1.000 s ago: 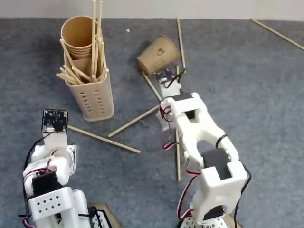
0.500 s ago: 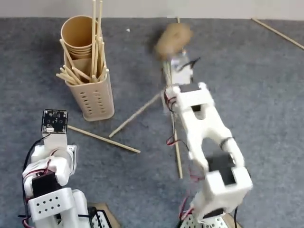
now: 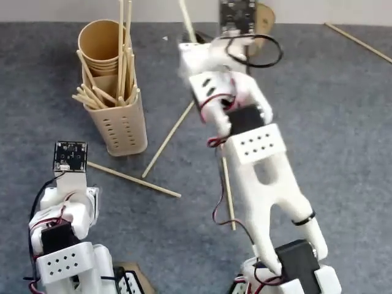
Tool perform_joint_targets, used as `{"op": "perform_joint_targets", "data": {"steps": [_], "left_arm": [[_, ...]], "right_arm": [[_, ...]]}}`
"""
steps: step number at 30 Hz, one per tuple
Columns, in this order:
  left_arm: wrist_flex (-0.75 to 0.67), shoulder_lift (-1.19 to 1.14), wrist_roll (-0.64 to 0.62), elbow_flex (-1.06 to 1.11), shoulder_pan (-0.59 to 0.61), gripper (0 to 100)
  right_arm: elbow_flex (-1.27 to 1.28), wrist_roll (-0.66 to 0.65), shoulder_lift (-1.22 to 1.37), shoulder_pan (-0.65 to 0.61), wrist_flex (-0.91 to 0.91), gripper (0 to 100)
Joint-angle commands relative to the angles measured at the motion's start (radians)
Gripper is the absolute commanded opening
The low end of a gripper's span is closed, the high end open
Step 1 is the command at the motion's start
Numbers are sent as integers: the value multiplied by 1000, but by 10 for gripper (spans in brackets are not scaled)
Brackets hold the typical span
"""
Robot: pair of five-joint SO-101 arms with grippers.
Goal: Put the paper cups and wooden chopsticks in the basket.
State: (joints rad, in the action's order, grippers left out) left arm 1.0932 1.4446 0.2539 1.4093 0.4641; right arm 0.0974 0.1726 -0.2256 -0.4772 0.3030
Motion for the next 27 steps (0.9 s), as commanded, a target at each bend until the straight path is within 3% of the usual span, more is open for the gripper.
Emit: {"op": "perform_joint_targets", "data": {"steps": [1,8,15,27], "left_arm": [[-17,5,-12,-8,-13,197],[-17,5,-12,-7,-13,197],[-17,5,-12,-7,-13,197],[-17,5,-12,-7,-13,197]], "right_arm": [[-33,9,-50,-81,-185,4],[225,2,-48,-219,-691,4],[450,-107,84,-245,-1086,4],[472,-98,364,-335,-1360,4]]}}
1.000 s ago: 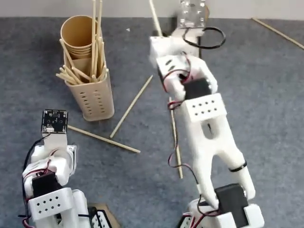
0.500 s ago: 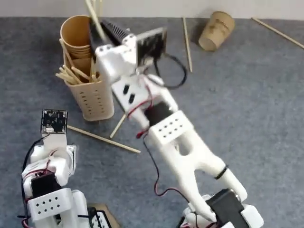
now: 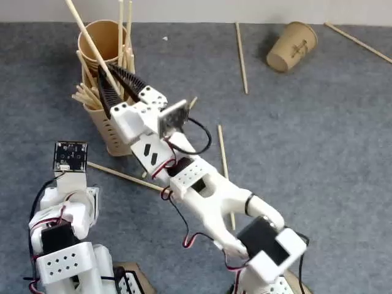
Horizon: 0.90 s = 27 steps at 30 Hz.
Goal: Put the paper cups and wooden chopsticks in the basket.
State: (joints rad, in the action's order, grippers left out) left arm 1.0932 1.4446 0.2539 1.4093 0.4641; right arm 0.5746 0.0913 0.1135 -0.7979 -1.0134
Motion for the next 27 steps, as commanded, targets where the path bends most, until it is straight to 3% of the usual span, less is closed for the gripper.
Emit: {"op": "perform_joint_targets", "data": {"steps": [1,6,14,20,24,27], "left_arm": [[-17,5,-12,-7,-13,197],[-17,5,-12,-7,-13,197],[-17,5,-12,-5,-13,197],[-17,5,-12,-5,-13,197],[-17,5,-12,-5,-13,197],[-17,5,-12,-16,-7,197]], "right_arm": [[-7,-44,42,-13,-53,4],[-10,-184,101,-15,-58,19],[-12,-201,107,-10,-53,324],[-65,-207,97,21,-58,272],[-68,-328,-31,27,-39,159],[-67,-419,-202,35,148,34]]}}
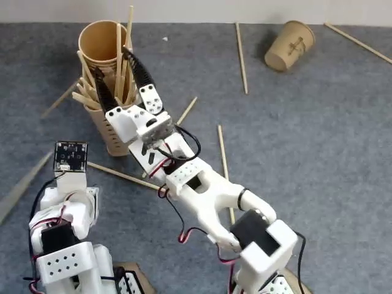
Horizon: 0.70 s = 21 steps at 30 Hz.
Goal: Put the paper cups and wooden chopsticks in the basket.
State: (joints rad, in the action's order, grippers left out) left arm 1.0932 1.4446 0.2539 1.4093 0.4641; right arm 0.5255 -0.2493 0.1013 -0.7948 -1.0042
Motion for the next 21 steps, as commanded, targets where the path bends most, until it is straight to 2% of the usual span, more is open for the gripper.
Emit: {"op": "perform_joint_targets", "data": {"steps": [1,6,10,13,17,19,21], "left_arm": [[-17,5,-12,-19,-7,197],[11,-5,-14,-148,-5,197],[133,-42,-14,-346,-13,197],[209,-191,-14,-538,-13,197],[324,-532,-14,-828,-5,198],[379,-711,-14,-964,19,200],[416,-877,-14,-1087,51,200]], "right_arm": [[-16,-94,-255,48,245,0],[-18,-95,-611,127,978,3],[-19,-97,-889,180,1570,4],[1,-103,-1050,236,1920,5],[159,-121,-1176,383,2161,10],[298,-120,-1178,430,2150,10],[435,-61,-1159,444,2114,10]]}}
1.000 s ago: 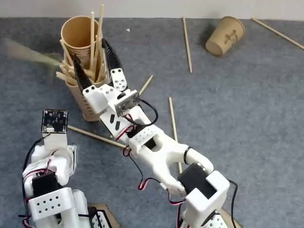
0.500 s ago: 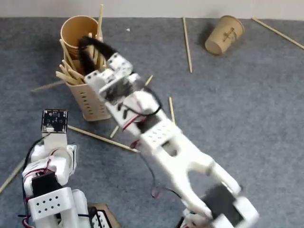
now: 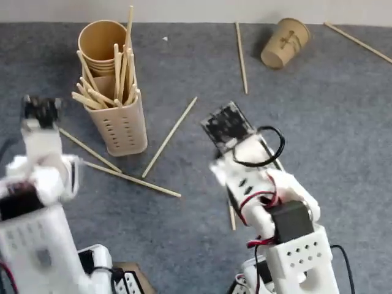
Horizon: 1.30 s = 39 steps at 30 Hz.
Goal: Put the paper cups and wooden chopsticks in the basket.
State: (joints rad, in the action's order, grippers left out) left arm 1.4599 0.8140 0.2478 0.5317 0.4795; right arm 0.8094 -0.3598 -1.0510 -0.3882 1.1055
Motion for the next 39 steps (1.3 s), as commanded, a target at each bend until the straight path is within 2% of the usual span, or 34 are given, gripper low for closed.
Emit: {"op": "perform_joint_targets", "data": {"steps": [1,3,5,9,14,17,22,31,34,37,39], "left_arm": [[61,-328,-8,-263,59,200],[77,-475,2,-337,122,200],[78,-605,72,-371,189,200],[97,-786,295,-387,337,200],[161,-796,634,-354,495,200],[75,-806,727,-312,555,200],[-114,-839,858,-119,558,228],[-557,-969,876,27,544,204],[-597,-1023,884,24,539,143],[-589,-1021,878,22,529,0],[-534,-975,878,-2,532,13]], "right_arm": [[216,75,4,36,-18,10],[326,109,25,35,-42,10],[417,112,36,35,-64,10],[496,94,38,35,-93,24],[504,84,39,35,-97,104],[504,84,39,35,-97,110],[504,84,39,35,-97,110],[504,84,39,35,-97,110],[504,84,39,35,-99,110],[506,84,39,35,-136,110],[507,84,41,35,-143,110]]}}
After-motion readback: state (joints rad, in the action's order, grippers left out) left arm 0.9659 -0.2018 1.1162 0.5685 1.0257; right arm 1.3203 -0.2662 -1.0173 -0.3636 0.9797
